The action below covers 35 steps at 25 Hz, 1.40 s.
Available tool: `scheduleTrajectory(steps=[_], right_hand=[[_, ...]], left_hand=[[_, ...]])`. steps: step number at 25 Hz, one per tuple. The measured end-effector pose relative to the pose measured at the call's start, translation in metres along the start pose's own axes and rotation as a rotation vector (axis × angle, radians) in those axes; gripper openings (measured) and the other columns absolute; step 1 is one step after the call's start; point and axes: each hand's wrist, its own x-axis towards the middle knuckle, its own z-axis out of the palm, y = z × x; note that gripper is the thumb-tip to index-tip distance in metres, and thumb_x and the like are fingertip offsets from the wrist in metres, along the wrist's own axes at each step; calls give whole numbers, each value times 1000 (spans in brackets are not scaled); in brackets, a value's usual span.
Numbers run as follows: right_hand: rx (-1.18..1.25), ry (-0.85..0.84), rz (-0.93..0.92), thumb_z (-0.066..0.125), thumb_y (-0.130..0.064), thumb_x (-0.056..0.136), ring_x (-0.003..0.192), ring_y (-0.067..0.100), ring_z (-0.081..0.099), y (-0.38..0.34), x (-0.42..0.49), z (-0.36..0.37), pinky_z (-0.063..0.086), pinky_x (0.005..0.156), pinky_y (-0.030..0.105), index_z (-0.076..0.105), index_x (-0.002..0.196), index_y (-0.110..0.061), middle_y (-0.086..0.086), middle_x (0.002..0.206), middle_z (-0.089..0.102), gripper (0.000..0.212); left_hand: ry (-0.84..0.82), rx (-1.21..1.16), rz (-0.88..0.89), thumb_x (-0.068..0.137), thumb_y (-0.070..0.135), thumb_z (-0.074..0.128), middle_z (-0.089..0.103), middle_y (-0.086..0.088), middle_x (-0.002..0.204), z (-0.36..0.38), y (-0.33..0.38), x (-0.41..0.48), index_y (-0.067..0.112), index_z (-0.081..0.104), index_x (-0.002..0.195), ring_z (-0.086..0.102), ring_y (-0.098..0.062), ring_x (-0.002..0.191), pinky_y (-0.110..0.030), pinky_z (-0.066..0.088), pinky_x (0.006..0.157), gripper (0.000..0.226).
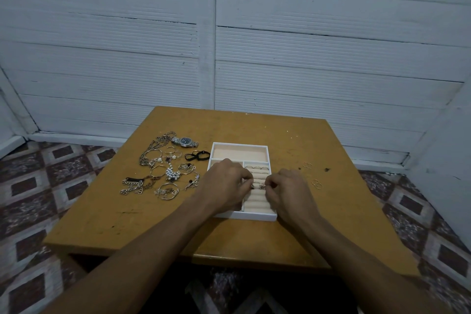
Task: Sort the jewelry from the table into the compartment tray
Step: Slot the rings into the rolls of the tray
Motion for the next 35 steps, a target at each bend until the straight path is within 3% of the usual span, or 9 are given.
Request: scheduleTrajectory(steps=[8,14,17,21,25,30,35], right_hand=[[-57,-20,100,55,-30,89,87,17,49,-2,2,-5,44,75,36,73,93,-22,-5,86,60,19],[-280,-79,16,48,-34,92,95,21,48,-8,4,-13,42,81,37,72,101,-24,-3,97,63,28],[-238,-52,-15,48,-34,93,92,17,47,-4,-3,-13,42,80,34,70,108,-23,-2,98,63,30],[-35,30,119,55,-34,89,87,14,51,14,-6,-19,46,71,30,69,108,-20,-3,91,62,27],[39,40,269,58,-29,87,88,10,57,46,-1,-27,52,75,28,67,114,-20,-3,103,67,30],[-5,-26,384,60,-30,85,95,16,58,80,-4,-34,54,79,34,59,123,-16,1,112,64,41],[-44,-93,493,59,-36,86,92,15,56,99,-11,-33,54,79,37,61,118,-17,0,106,60,37]], left_hand=[[-27,-1,-7,91,36,52,73,3,99,5,0,0,22,74,101,58,-15,95,-38,49,84,27],[-14,23,3,90,33,55,73,2,96,4,0,3,22,75,98,58,-17,92,-34,48,78,24],[-31,38,14,90,31,56,73,1,97,4,2,10,21,74,99,57,-20,92,-36,47,76,23],[-89,58,14,91,32,54,72,1,103,4,12,29,21,73,104,55,-22,98,-40,46,83,25],[-136,96,43,93,39,53,69,1,110,14,35,50,23,71,109,53,-20,103,-38,47,86,29],[-248,159,141,92,46,52,63,-2,123,37,70,73,22,66,117,50,-21,113,-38,44,93,37],[-361,210,178,94,41,52,59,-4,129,55,82,96,22,60,125,47,-23,119,-41,42,99,37]])
